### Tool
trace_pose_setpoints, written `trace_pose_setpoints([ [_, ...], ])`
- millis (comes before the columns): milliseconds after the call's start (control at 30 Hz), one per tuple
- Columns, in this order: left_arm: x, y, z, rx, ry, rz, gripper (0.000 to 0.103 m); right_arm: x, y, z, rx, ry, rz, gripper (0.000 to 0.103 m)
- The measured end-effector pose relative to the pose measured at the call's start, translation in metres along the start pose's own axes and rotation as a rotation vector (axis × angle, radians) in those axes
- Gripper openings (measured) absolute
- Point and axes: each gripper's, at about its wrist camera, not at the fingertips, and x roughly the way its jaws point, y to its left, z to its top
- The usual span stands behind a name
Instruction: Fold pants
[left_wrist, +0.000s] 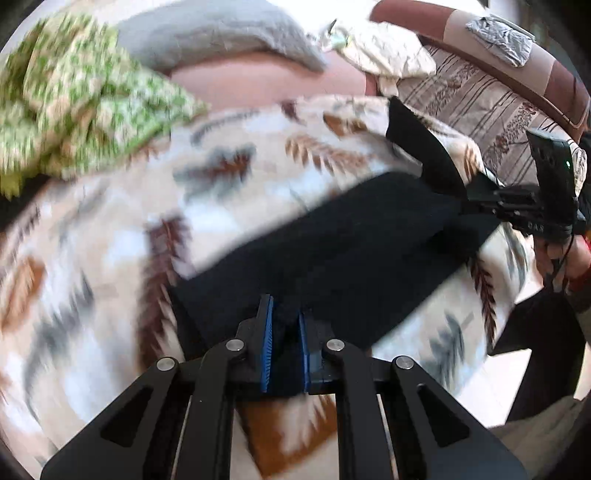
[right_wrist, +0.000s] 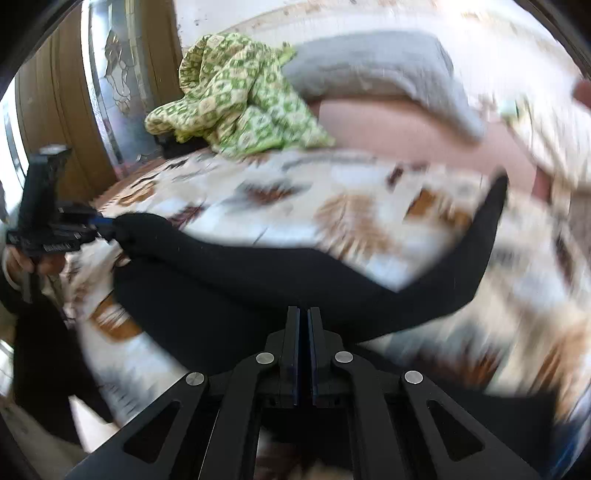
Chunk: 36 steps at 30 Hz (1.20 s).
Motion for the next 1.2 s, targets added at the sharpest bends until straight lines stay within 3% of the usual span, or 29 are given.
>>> trace_pose_setpoints([
  [167,0.011,0.002,-0.024,-0.079,0.03,-0.018,0.01,0.012,-0.002,-0.037,0.115,0.086,0.048,0.005],
  [233,0.008,-0.004,-0.026,-0.068,0.019,-0.008,0.01,0.002,-0.013,-0.033,0.176,0.05,0.039,0.007],
  [300,0.01,-0.005,-0.027,-0.06,0.017,-0.006,0.01,-0.013,-0.03,-0.019,0.238,-0.015,-0.019,0.025],
  [333,0.01,-0.005,-0.029,-0.064,0.017,-0.011,0.01,-0.017,-0.036,-0.012,0.254,-0.038,-0.053,0.043],
  [400,0.013,-0.003,-0.028,-0.076,0.02,-0.021,0.01,-0.014,-0.046,0.011,0.276,-0.062,-0.138,0.055],
  [567,0.012,-0.001,-0.028,-0.09,0.019,-0.028,0.01,0.061,-0.057,0.066,0.232,0.06,-0.284,0.063],
  [700,0.014,-0.001,-0.028,-0.084,0.019,-0.026,0.01,0.136,-0.069,0.073,0.221,0.219,-0.35,0.057],
  [733,0.014,-0.001,-0.028,-0.082,0.02,-0.024,0.01,0.136,-0.071,0.072,0.205,0.19,-0.381,0.041],
  [767,0.014,-0.001,-0.027,-0.083,0.019,-0.026,0.01,0.13,-0.075,0.072,0.212,0.168,-0.405,0.005],
  [867,0.012,0.001,-0.026,-0.09,0.018,-0.037,0.01,0.078,-0.098,0.069,0.387,0.055,-0.264,0.004],
  [933,0.01,0.002,-0.027,-0.092,0.011,-0.039,0.01,0.023,-0.101,0.06,0.425,-0.056,-0.262,0.004],
  [1033,0.004,0.001,-0.028,-0.087,-0.002,-0.04,0.01,-0.066,-0.116,0.013,0.532,-0.194,-0.273,0.004],
  [1100,0.003,0.001,-0.028,-0.089,-0.006,-0.044,0.01,-0.101,-0.129,-0.027,0.629,-0.228,-0.28,0.004],
  [1200,0.004,0.001,-0.028,-0.095,0.002,-0.042,0.01,-0.106,-0.147,-0.079,0.736,-0.169,-0.31,0.004],
])
